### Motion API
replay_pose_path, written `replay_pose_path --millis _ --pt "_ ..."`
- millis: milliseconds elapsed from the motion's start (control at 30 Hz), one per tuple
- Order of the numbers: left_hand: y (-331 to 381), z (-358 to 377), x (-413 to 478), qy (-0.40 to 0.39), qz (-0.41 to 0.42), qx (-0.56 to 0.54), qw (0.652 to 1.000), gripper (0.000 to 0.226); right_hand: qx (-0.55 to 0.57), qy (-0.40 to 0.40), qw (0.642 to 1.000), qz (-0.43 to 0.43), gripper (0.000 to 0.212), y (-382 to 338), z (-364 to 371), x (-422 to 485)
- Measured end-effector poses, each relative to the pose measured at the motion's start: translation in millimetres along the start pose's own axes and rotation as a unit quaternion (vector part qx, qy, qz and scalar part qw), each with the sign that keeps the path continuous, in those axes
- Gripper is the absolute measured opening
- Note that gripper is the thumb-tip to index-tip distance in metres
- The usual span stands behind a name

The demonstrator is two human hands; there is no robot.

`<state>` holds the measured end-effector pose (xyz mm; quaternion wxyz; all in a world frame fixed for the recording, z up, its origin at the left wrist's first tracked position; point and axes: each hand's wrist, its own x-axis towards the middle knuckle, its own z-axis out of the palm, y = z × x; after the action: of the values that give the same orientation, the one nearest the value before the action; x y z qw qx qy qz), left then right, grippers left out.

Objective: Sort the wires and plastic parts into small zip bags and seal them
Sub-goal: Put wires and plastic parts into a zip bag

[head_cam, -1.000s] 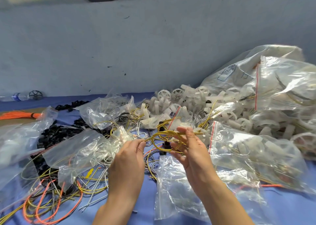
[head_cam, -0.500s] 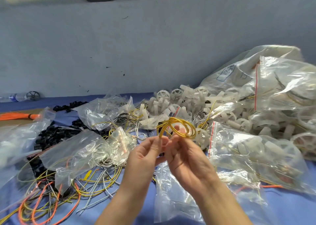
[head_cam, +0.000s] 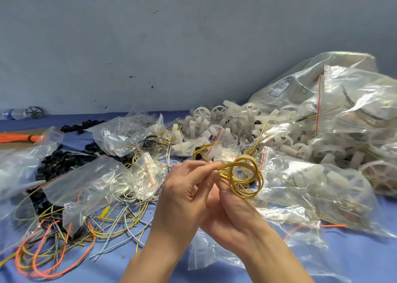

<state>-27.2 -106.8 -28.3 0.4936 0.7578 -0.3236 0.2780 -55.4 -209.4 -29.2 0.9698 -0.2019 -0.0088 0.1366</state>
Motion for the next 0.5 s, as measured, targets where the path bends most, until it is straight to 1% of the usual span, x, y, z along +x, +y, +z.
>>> replay_pose_path --millis 33,67,133,167,200,233,267,300,333,367,400,433,467,500 --pt "-1.6 -2.1 0.0 -0.012 0.006 0.022 1.000 0.027 -0.029 0.016 0.999 -0.003 0.030 1.2 0.3 -0.5" --pt "-2.8 -3.9 0.1 -0.025 0.009 0.036 0.999 0.028 -0.051 0.035 0.998 -0.006 0.028 2.4 0.1 -0.1" --pt "-4.1 -8.1 -0.5 -0.035 -0.009 0.024 0.999 0.024 -0.110 0.073 0.991 -0.028 0.021 2.1 0.5 3.2" --pt "-5.9 -11.3 -0.1 -0.024 -0.037 0.010 0.999 0.019 -0.168 0.102 0.979 -0.054 0.016 0.3 0.5 5.6" --pt "-8.8 -15.4 0.9 -0.006 -0.076 0.001 0.997 0.015 -0.255 0.134 0.953 -0.089 0.010 -1.6 0.4 7.5" --pt "-12.9 -20.3 2.2 0.008 -0.123 0.002 0.992 0.013 -0.363 0.164 0.908 -0.129 0.012 -3.9 -0.5 7.9" --pt "-18.0 -26.0 2.7 0.011 -0.175 0.004 0.984 0.014 -0.478 0.188 0.839 -0.181 0.019 -6.4 -2.9 8.0" --pt "-24.0 -32.0 2.4 0.002 -0.229 0.004 0.974 0.016 -0.590 0.186 0.750 -0.235 0.026 -8.7 -5.9 7.5" --pt "-30.5 -37.6 1.3 -0.015 -0.280 0.000 0.960 0.018 -0.692 0.162 0.648 -0.274 0.033 -10.0 -9.5 6.9" --pt "-36.7 -43.5 -0.9 -0.033 -0.326 -0.003 0.945 0.020 -0.772 0.129 0.553 -0.285 0.041 -10.2 -13.6 6.5" --pt "-41.6 -49.4 -4.0 -0.049 -0.364 -0.004 0.930 0.020 -0.831 0.093 0.476 -0.274 0.049 -8.6 -18.4 6.2" --pt "-45.6 -55.7 -7.4 -0.059 -0.392 -0.009 0.918 0.020 -0.873 0.056 0.415 -0.250 0.055 -6.4 -22.2 6.5" --pt "-48.4 -61.7 -10.6 -0.066 -0.415 -0.021 0.907 0.020 -0.903 0.027 0.367 -0.222 0.057 -3.7 -24.9 7.0" --pt "-49.7 -67.0 -12.4 -0.072 -0.436 -0.041 0.896 0.020 -0.923 0.010 0.330 -0.200 0.055 -1.7 -27.6 7.3"
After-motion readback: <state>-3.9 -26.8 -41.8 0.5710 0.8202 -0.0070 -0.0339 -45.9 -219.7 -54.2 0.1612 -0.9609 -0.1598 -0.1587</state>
